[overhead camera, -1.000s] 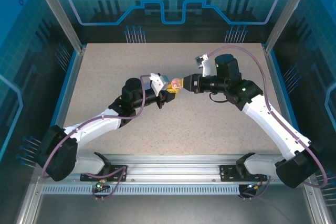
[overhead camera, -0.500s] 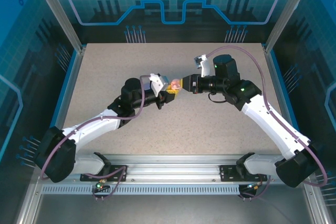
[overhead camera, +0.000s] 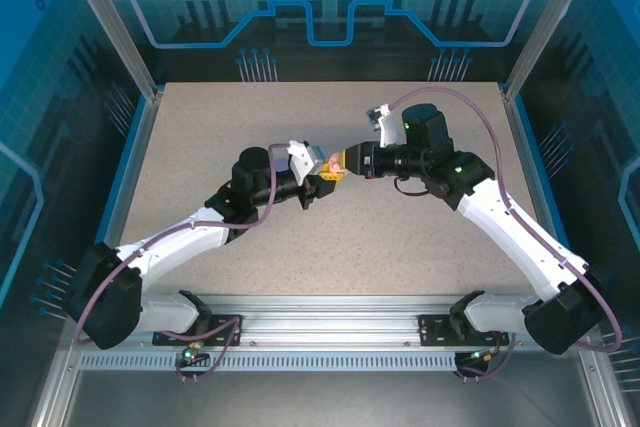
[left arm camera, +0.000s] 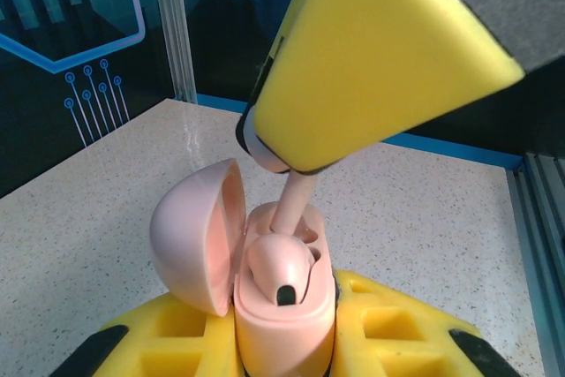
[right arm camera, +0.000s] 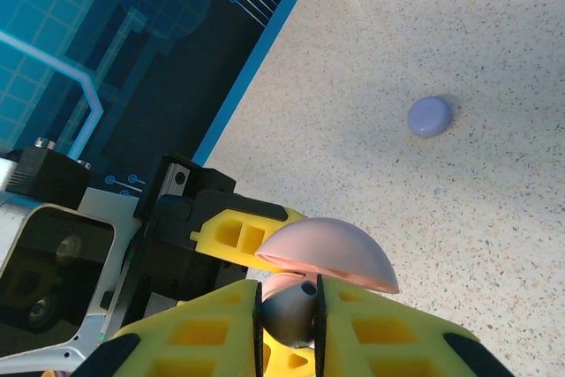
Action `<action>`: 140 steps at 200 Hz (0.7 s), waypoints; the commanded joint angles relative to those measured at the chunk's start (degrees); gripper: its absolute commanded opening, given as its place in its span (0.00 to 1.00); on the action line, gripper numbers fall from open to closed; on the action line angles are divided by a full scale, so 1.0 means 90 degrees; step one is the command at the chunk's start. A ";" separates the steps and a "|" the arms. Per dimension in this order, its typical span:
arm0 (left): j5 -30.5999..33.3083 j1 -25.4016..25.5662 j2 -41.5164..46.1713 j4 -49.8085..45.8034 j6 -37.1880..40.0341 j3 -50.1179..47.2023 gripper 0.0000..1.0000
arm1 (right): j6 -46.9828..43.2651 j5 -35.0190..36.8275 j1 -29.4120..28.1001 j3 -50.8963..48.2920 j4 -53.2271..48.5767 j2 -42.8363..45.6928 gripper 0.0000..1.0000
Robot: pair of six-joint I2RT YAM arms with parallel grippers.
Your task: Insert wireless bluetooth earbuds into charging case
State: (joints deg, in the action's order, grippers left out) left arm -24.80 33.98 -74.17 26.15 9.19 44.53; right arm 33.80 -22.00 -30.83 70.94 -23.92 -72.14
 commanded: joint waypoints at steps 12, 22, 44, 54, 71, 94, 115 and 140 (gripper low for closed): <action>-0.0135 0.0047 0.0143 -0.0006 0.0111 0.0288 0.07 | -0.0171 0.0107 -0.0100 0.0242 -0.0040 -0.0051 0.21; -0.0104 0.0048 0.0146 -0.0016 0.0109 0.0296 0.07 | -0.0191 0.0121 -0.0110 0.0253 -0.0086 -0.0044 0.21; 0.0034 0.0043 0.0149 -0.0042 0.0105 0.0289 0.06 | -0.0210 0.0121 -0.0107 0.0263 -0.0125 -0.0041 0.21; 0.0085 0.0044 0.0155 -0.0049 0.0114 0.0294 0.06 | -0.0220 0.0134 -0.0110 0.0277 -0.0144 -0.0031 0.21; 0.0128 0.0045 0.0143 -0.0064 0.0130 0.0307 0.07 | -0.0231 0.0113 -0.0119 0.0280 -0.0162 -0.0037 0.21; 0.0191 0.0045 0.0126 -0.0113 0.0128 0.0335 0.06 | -0.0243 0.0092 -0.0129 0.0302 -0.0194 -0.0061 0.21; 0.0264 0.0050 0.0117 -0.0100 0.0112 0.0338 0.06 | -0.0277 0.0129 -0.0138 0.0311 -0.0249 -0.0070 0.21; 0.0217 0.0046 0.0114 -0.0064 0.0103 0.0337 0.07 | -0.0289 0.0165 -0.0139 0.0311 -0.0300 -0.0090 0.22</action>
State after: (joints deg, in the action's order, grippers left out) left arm -23.22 34.00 -74.17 24.60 9.19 45.60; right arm 32.27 -21.21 -31.03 71.79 -25.30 -72.40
